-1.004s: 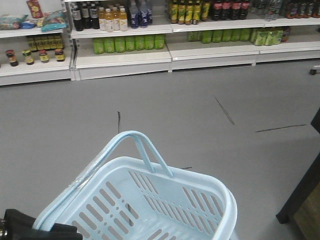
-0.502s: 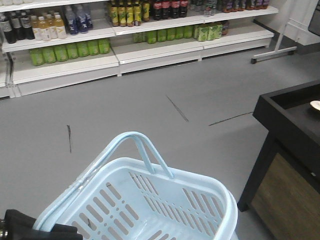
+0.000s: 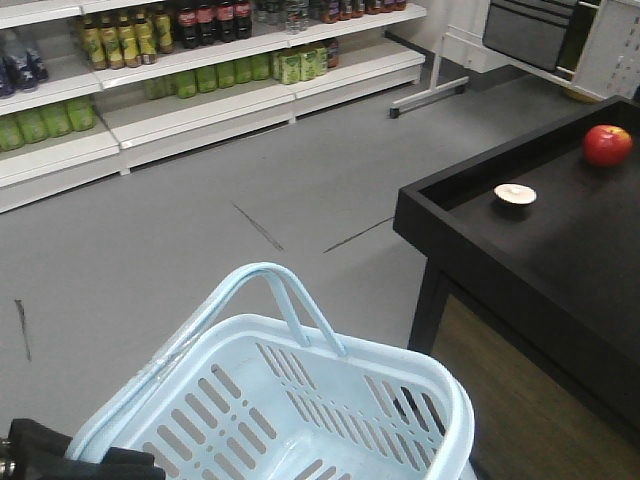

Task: Pick three apples into basket with both arms
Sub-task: 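Turn and drive the base up to the black fruit table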

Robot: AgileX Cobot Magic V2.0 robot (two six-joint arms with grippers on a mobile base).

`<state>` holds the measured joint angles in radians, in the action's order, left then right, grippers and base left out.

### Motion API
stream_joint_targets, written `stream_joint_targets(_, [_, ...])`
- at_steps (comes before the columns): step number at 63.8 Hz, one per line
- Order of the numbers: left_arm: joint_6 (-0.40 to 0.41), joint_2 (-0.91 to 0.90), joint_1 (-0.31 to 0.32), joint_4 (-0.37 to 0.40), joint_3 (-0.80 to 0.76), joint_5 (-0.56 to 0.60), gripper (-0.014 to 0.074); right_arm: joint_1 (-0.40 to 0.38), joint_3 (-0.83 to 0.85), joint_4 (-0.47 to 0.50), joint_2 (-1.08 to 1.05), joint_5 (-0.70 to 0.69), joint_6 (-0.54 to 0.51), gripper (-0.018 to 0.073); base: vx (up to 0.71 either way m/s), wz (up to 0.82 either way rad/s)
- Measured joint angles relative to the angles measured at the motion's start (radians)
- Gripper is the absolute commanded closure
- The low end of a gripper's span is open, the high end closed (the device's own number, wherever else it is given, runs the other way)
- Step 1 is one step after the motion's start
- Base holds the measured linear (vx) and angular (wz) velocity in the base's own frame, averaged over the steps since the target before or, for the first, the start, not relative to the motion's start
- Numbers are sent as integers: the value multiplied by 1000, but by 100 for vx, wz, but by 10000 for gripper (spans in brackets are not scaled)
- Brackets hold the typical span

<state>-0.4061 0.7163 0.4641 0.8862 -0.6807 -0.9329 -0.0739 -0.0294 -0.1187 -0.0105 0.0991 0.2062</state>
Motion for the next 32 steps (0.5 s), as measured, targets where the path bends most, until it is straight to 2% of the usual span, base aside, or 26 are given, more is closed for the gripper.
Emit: stream_joint_targets(32, [0,0,0,0,0,0,603,0,0,0,0,0,0,564,12,-48])
